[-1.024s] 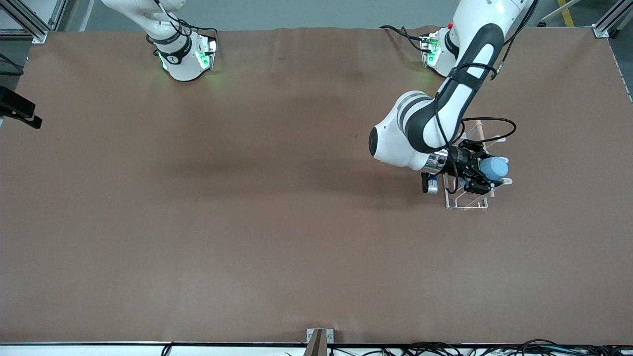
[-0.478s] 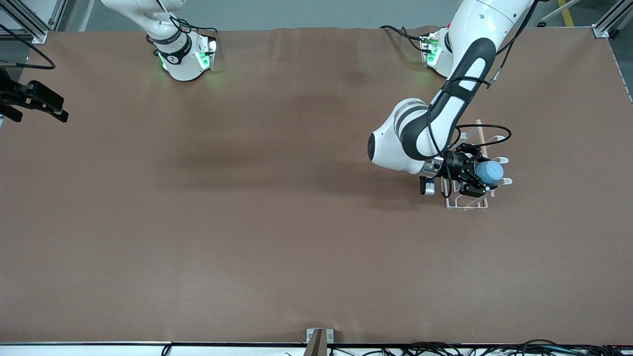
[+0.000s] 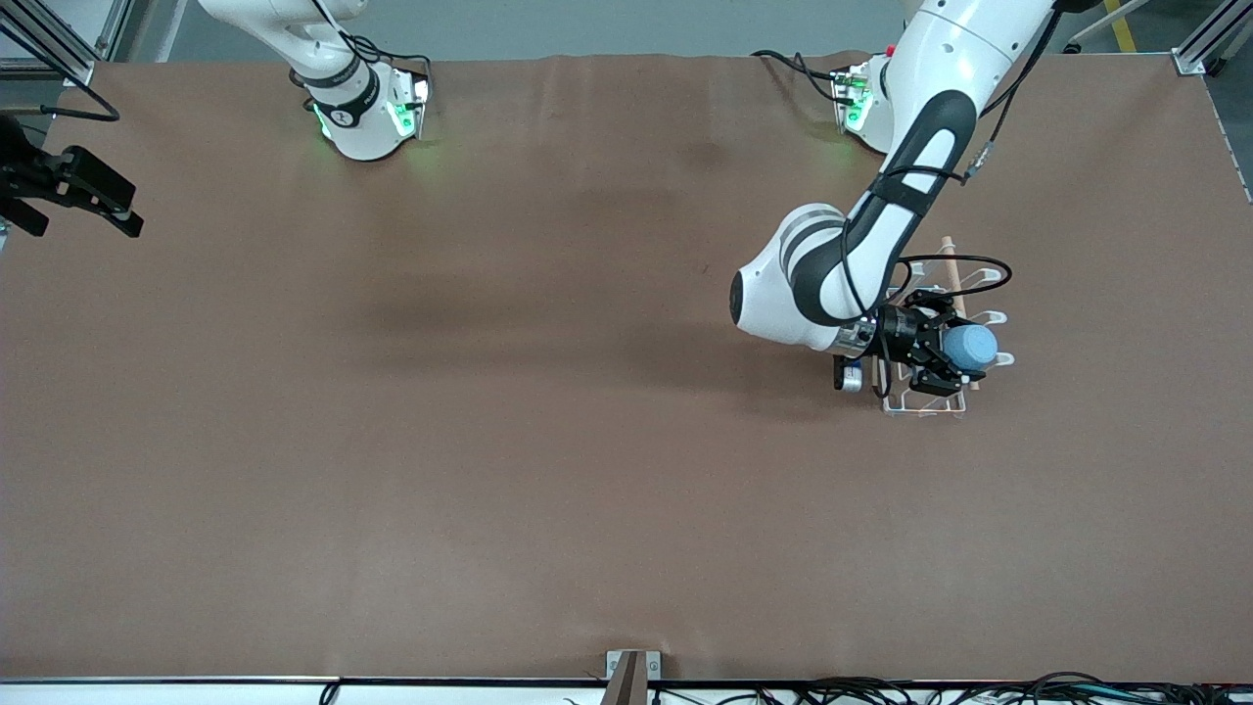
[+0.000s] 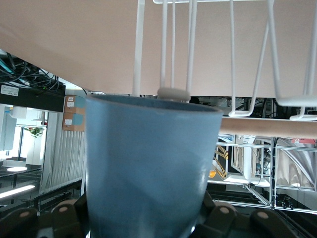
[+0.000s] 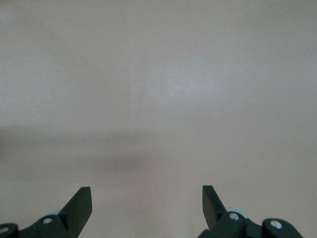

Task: Hang cup on cup holder
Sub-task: 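Lower the cup onto a holder hook with the left gripper, then open the left gripper and raise it away from the holder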

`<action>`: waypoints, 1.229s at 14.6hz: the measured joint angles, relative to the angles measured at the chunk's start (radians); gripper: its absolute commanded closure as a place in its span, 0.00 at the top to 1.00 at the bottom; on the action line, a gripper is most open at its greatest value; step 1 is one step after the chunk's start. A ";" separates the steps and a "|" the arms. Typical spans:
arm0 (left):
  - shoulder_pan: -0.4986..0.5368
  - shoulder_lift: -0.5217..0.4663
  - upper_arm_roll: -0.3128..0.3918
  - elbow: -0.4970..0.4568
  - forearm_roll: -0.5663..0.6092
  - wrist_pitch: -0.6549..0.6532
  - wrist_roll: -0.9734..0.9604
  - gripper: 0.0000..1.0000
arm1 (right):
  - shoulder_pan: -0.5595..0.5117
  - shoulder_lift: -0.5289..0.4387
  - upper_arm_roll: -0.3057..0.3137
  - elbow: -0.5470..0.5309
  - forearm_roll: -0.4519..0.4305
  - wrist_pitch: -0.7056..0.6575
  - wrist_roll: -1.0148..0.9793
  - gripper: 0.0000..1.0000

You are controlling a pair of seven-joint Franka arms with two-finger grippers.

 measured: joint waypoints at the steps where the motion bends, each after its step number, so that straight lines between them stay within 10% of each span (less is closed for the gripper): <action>1: 0.000 0.006 0.000 0.000 0.000 0.000 -0.001 1.00 | 0.000 0.003 -0.001 -0.001 0.000 0.000 0.000 0.98; 11: -0.001 -0.032 -0.033 0.079 -0.030 0.001 -0.016 1.00 | -0.003 0.016 -0.010 -0.005 0.000 -0.002 0.001 0.98; 18: 0.079 -0.102 -0.049 0.425 -0.509 0.005 -0.162 1.00 | -0.036 0.034 -0.016 -0.007 0.009 -0.003 0.001 0.98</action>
